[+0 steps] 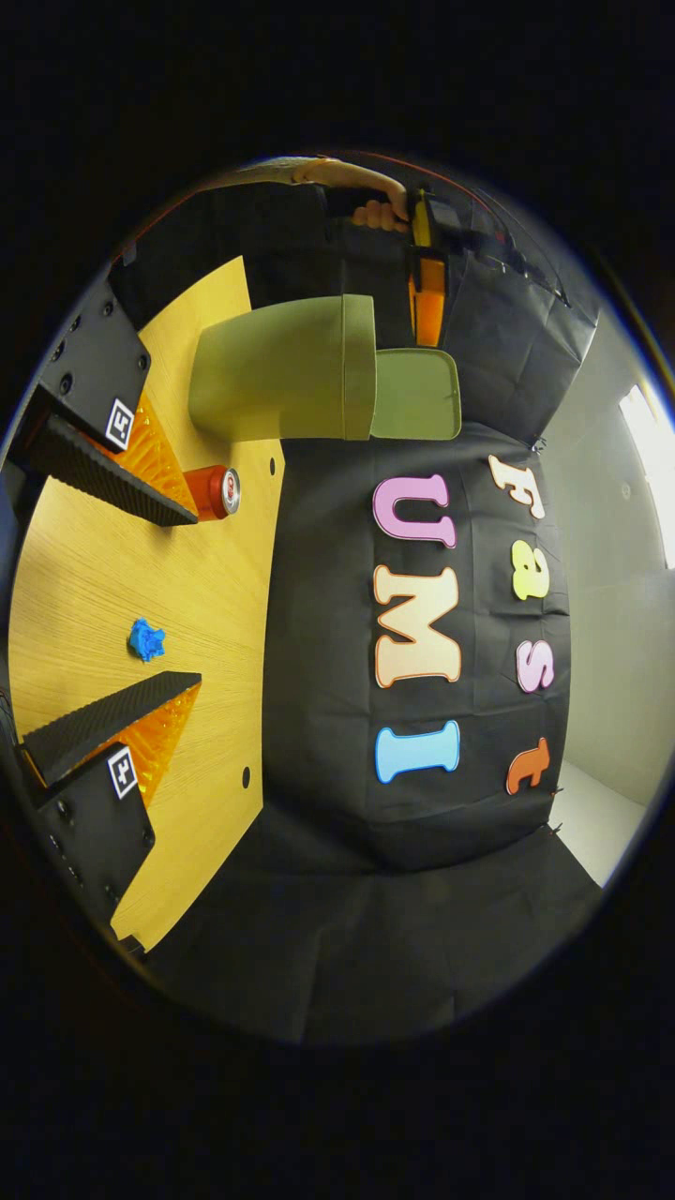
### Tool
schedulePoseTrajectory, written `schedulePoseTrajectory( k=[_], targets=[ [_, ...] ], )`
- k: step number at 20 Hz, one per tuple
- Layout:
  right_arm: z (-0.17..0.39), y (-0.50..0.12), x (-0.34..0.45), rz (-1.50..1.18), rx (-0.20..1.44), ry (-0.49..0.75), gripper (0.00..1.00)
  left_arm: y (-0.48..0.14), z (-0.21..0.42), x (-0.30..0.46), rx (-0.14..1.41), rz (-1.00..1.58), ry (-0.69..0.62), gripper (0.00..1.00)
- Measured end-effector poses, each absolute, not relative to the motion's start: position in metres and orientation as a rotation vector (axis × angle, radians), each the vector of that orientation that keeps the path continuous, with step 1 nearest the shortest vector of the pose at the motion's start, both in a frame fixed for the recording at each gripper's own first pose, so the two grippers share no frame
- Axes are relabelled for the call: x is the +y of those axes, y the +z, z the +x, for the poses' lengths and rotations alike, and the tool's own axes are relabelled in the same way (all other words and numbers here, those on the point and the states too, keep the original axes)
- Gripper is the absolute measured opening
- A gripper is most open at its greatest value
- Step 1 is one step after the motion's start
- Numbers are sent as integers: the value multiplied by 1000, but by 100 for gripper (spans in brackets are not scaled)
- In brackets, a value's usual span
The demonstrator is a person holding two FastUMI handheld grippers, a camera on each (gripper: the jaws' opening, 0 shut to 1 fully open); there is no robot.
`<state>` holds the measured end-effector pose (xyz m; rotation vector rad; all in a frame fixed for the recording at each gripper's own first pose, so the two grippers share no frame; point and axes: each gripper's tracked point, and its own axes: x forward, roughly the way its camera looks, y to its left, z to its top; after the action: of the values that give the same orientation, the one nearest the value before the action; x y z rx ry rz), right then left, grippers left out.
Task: Press the lid of the desktop garbage bin to open it, pick up the crumpled paper on the desktop and throw it into the bin, then pick up the pop can on the desktop and drop it into the bin, and finally close the garbage bin lid.
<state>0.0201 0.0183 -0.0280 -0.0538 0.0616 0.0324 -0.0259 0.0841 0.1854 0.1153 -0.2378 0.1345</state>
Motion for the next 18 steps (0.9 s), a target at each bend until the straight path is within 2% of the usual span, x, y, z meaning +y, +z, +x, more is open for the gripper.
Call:
schedulePoseTrajectory(
  k=[7,18],
  targets=[
    [26,-36,13,-63,81,13,98,112,-19,23,-195,118,-38,0],
    [46,-46,-5,-50,122,-19,98,27,10,31,-51,45,-33,0]
  ],
)
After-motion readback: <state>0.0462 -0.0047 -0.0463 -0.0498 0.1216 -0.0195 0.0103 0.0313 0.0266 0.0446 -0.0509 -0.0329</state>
